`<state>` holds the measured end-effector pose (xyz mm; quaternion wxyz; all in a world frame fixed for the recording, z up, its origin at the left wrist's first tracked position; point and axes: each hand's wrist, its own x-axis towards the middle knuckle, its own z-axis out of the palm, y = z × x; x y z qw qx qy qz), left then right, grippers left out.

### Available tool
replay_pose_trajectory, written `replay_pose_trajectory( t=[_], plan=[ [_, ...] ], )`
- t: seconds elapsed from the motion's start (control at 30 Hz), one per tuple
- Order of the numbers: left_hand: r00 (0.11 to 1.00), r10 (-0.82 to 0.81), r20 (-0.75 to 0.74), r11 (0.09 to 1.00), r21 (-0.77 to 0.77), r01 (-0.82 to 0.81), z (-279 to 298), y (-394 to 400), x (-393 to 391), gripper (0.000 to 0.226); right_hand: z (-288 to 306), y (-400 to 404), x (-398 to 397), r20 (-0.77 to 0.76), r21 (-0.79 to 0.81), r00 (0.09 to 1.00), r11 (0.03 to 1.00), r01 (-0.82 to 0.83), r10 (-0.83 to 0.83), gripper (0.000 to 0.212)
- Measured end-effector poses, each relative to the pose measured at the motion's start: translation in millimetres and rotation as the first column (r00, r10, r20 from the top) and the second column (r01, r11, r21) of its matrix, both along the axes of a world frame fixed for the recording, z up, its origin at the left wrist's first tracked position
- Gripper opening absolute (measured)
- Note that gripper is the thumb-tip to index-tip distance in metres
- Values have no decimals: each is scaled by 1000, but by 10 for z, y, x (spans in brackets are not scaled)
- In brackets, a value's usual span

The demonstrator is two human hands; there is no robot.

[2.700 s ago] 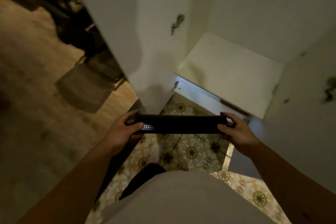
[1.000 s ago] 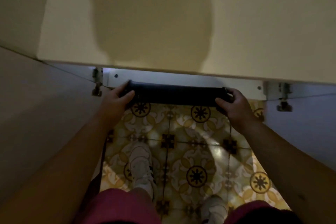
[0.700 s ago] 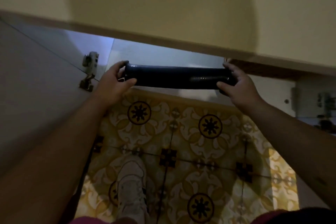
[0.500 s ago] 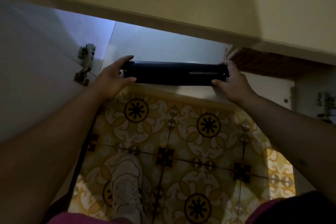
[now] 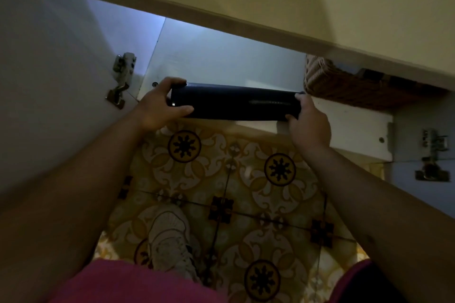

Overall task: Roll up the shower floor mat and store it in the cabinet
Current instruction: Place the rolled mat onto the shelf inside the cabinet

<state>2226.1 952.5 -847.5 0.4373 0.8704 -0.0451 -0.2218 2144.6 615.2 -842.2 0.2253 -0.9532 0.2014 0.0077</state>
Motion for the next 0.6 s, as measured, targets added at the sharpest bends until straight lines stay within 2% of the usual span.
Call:
replay_pose_trajectory(
  t=[0.1, 0.17, 0.23, 0.3, 0.37, 0.43, 0.6],
  plan=[
    [994, -46, 97, 996, 74, 39, -39, -36, -7, 71, 19, 133, -62, 7, 104, 998, 993, 60, -61, 53],
    [987, -62, 151, 993, 110, 45, -62, -52, -8, 73, 27, 278, -145, 27, 274, 984, 947, 165, -179, 70],
    [983, -47, 176, 994, 107, 29, -75, -48, -4, 69, 8, 473, -235, 24, 469, 926, 822, 322, -377, 78],
    [982, -24, 186, 997, 71, 11, -86, -50, -21, 67, -15, 677, -260, -22, 575, 874, 708, 409, -486, 70],
    [980, 9, 197, 999, 40, -17, -110, -65, -44, 67, -49, 830, -162, -84, 593, 866, 673, 442, -494, 71],
    [974, 52, 221, 998, 16, -56, -162, -86, -56, 66, -67, 932, 16, -133, 600, 877, 667, 442, -461, 82],
    [952, 145, 268, 989, -41, -139, -255, -171, -112, 62, -109, 1081, 471, -114, 623, 889, 665, 411, -443, 96]
  ],
)
